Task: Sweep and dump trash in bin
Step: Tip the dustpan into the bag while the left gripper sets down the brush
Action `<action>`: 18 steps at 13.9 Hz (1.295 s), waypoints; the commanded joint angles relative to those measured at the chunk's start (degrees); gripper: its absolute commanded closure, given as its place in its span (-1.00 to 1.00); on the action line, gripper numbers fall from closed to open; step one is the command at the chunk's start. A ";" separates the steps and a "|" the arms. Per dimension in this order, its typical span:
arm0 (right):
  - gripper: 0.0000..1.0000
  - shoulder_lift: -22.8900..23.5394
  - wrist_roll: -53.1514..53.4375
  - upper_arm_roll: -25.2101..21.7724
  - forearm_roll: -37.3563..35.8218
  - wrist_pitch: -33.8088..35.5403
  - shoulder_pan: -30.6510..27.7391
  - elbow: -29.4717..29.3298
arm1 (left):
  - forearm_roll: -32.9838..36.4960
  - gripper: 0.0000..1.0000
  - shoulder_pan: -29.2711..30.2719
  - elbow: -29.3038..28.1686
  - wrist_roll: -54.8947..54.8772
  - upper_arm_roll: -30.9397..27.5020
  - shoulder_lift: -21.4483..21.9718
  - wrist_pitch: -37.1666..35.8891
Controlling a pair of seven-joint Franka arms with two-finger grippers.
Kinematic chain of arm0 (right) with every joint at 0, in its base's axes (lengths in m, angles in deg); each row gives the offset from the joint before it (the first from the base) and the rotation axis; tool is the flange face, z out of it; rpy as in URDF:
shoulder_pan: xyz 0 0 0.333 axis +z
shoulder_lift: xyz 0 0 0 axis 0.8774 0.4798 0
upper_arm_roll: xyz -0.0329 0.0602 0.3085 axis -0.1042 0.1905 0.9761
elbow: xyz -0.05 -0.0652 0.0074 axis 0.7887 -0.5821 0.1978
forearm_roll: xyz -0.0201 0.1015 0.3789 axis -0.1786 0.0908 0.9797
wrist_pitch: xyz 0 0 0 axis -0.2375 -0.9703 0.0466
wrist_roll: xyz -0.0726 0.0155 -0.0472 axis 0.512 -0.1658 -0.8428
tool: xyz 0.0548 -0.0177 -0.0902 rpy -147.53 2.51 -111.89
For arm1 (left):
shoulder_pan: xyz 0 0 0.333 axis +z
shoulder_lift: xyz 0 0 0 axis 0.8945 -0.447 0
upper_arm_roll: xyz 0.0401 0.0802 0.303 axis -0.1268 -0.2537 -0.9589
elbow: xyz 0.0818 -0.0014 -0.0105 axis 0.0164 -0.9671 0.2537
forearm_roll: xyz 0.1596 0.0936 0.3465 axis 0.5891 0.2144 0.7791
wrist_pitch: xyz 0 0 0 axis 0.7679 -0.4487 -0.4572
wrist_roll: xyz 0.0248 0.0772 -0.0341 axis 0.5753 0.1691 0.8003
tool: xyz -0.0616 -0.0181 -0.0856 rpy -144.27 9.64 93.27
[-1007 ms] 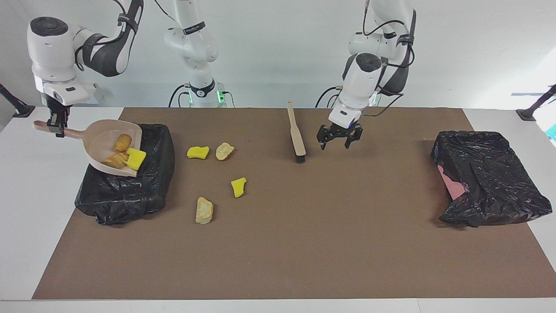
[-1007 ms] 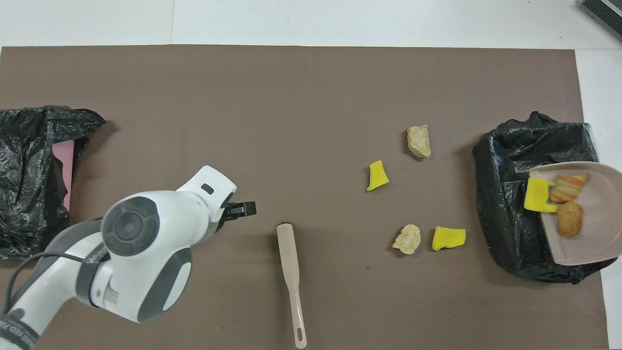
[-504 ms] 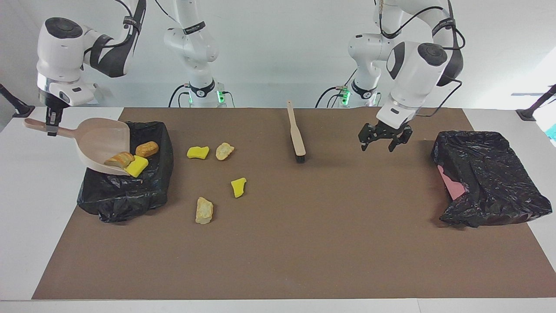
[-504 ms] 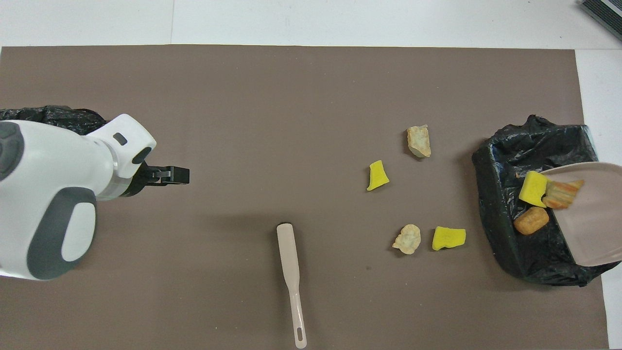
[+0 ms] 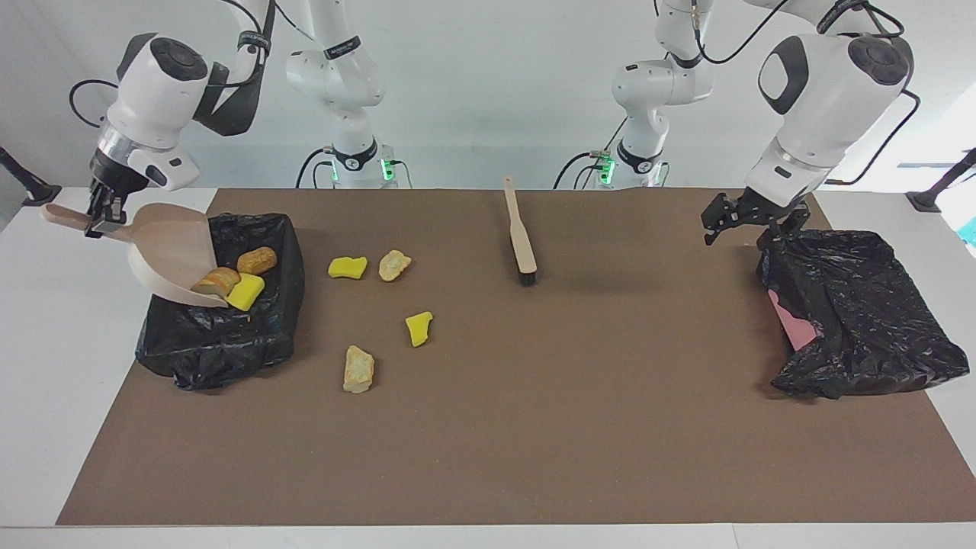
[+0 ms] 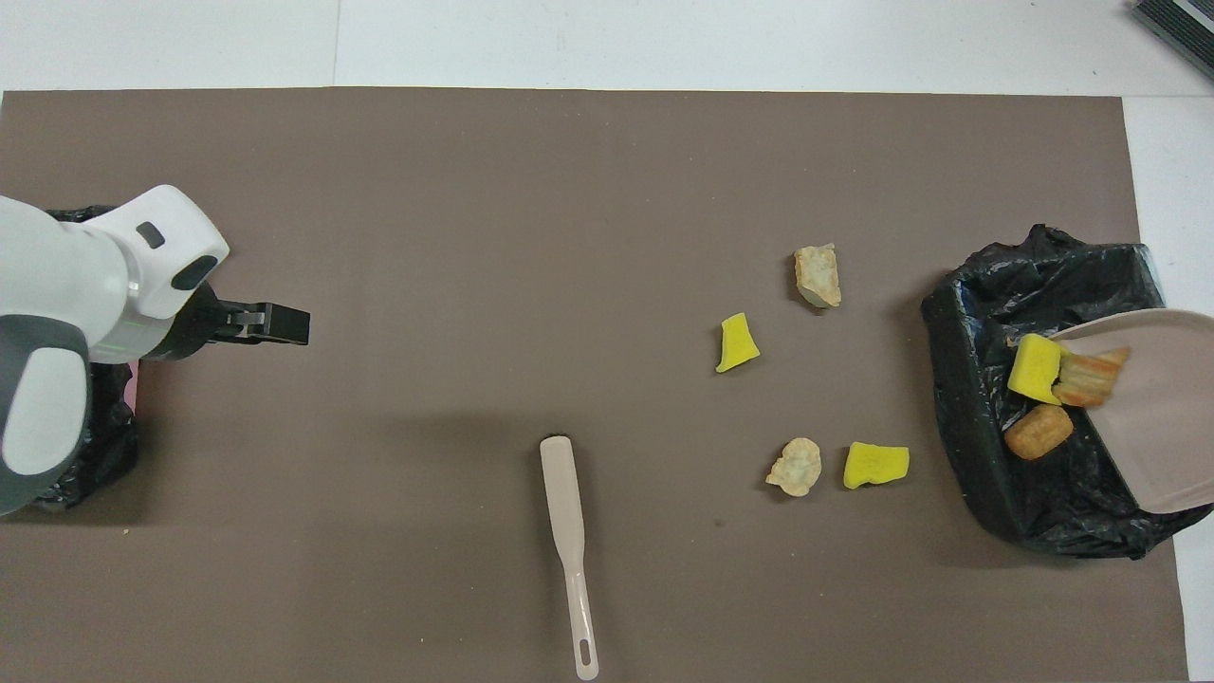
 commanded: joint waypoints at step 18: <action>1.00 -1.66 2.44 3.64 -0.60 10.79 1.00 -8.48 | 2.16 -1.00 -14.69 8.45 -0.48 -12.44 3.16 -11.31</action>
